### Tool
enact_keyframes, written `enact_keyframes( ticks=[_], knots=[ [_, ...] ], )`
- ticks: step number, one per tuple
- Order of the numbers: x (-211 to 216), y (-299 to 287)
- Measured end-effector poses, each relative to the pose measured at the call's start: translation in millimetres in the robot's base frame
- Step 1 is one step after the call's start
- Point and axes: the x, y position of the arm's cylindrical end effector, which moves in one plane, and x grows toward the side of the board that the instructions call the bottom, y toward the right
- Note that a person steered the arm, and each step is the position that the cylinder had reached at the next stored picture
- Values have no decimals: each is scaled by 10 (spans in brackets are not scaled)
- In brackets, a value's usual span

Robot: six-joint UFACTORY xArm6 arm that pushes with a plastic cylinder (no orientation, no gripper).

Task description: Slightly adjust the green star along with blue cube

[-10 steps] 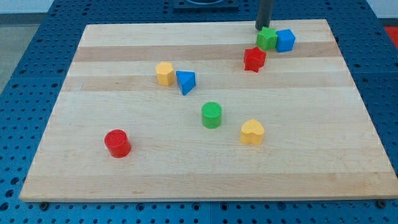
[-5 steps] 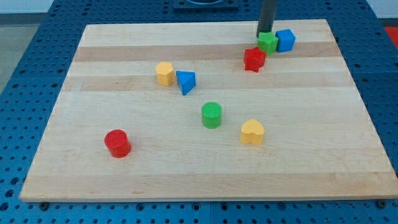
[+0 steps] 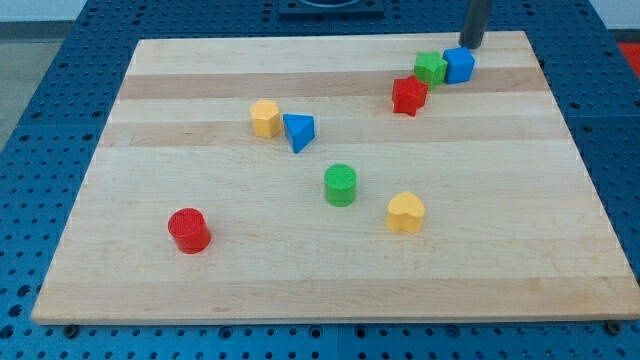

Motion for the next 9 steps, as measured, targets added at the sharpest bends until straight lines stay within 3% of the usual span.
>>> enact_keyframes(
  ticks=[9],
  knots=[
    [663, 69]
  ],
)
